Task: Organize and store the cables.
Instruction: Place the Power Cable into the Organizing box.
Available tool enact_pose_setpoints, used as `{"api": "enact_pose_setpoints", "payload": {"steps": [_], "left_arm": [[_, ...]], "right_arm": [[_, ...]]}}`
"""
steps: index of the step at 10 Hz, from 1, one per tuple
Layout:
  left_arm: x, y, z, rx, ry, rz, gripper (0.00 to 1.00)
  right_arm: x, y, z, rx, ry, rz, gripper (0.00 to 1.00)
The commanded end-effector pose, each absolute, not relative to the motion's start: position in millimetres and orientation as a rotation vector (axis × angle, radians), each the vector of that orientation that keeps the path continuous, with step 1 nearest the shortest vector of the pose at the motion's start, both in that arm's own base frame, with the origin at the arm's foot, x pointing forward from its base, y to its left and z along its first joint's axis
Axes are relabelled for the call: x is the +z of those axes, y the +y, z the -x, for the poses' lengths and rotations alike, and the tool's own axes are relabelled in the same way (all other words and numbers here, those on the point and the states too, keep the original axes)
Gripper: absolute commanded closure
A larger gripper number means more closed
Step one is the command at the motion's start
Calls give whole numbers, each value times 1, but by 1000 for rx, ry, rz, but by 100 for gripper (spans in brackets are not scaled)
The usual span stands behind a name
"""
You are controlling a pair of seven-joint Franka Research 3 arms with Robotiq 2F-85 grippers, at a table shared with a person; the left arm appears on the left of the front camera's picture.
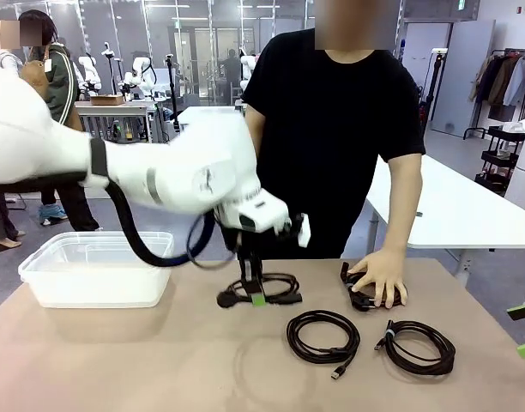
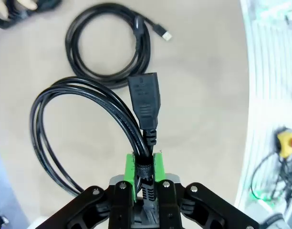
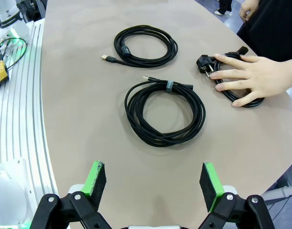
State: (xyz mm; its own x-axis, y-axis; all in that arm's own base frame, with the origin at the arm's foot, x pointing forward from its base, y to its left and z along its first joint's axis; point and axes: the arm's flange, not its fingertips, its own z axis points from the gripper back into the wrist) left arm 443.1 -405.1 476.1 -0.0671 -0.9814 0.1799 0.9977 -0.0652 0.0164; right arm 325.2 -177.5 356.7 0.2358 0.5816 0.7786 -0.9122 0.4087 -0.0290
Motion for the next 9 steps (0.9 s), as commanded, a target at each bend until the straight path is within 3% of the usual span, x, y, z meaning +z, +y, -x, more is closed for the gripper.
{"api": "enact_pose_setpoints", "payload": {"steps": [1, 5, 9], "left_arm": [[510, -371, -449, -1653, -145, 107, 100], [556, -275, -469, -1765, -142, 137, 100], [566, -164, -479, -1784, -147, 109, 100]], "right_arm": [[361, -177, -326, 1056, -808, -499, 0], [361, -177, -326, 1056, -808, -499, 0], [361, -177, -326, 1056, -808, -499, 0]]}}
